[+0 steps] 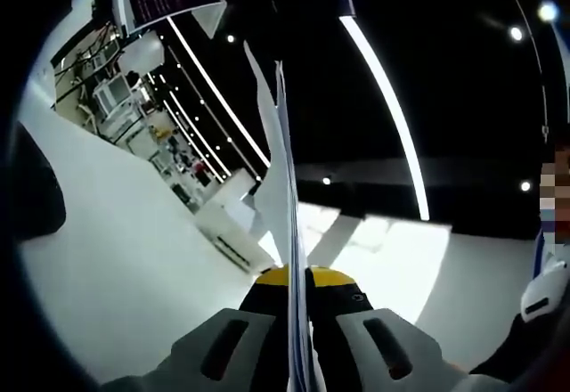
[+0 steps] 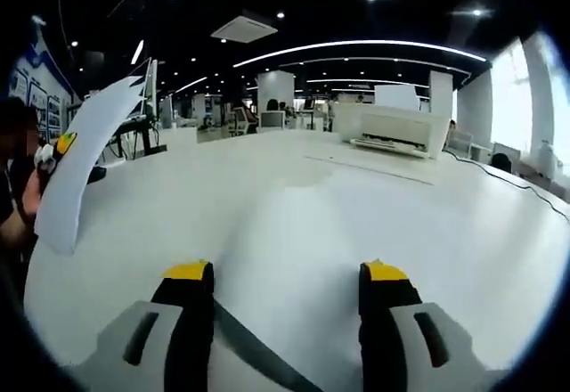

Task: Organize the stack of printing papers by aligning and flattening the scattered papers on the table

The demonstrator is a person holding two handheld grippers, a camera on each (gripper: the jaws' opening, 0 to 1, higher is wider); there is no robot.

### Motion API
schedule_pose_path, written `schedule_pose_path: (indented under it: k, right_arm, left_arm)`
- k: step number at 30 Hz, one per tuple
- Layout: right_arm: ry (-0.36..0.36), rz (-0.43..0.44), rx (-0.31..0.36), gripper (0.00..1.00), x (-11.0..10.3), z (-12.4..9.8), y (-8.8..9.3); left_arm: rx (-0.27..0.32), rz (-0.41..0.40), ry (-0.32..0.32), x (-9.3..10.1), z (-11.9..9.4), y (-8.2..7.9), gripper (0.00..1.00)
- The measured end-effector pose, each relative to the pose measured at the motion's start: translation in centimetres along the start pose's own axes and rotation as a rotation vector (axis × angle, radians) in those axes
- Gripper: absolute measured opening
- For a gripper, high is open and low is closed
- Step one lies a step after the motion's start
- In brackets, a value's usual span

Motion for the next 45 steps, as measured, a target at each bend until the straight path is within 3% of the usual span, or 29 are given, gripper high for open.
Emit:
schedule_pose_path:
  k: [9,14,17,25,30,34,38,40,45]
  right_arm:
    - [0.001,0.004,0.002,0.43,0.2,-0.4,0.0]
    - [0.024,0.053,-0.007,0.16,1.6,-1.2,0.1]
    - [0.017,0.073,-0.006,0.09,2.4,-1.3,0.0]
    - [-0.073,0.186,0.008,0.09,3.3,-1.8,-0.1]
    - [-0.113,0.156,-0.009,0.1,3.0,-2.0,0.0]
    - [-0.091,0.131,-0.02,0.04,3.5,-2.0,0.0]
    - [-0.083,0.169,-0.019,0.01,3.6,-2.1,0.0]
    - [-0.083,0.228,-0.012,0.0,4.0,-2.1,0.0]
    - [-0.095,0.257,-0.013,0.0,4.0,-2.1,0.1]
  left_arm:
    - [-0.002,-0.005,0.001,0.2,0.0,0.1,0.06]
    - [-0.002,-0.008,0.003,0.2,0.0,0.1,0.06]
    - [-0.002,-0.008,0.003,0.2,0.0,0.1,0.06]
    - [-0.002,-0.009,0.001,0.1,0.0,0.0,0.06]
    - [-0.002,-0.008,0.001,0.1,0.0,0.0,0.06]
    - [-0.003,-0.006,0.0,0.1,0.0,0.0,0.06]
    - [-0.001,-0.008,-0.001,0.1,0.0,0.0,0.06]
    - [-0.001,-0.008,-0.001,0.1,0.0,0.0,0.06]
    - [0.0,-0.01,0.0,0.1,0.0,0.0,0.06]
Point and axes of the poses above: the point that each gripper's makers call its tool centre point, and the gripper's own axes: z roughly forward along the fingers, x roughly to its right, y roughly out of its underside, the point moved 5 cm from there along -z, roughly backward along the fingers, and after that the axes turned 12 degrees about -y, right-handed, at the moved point
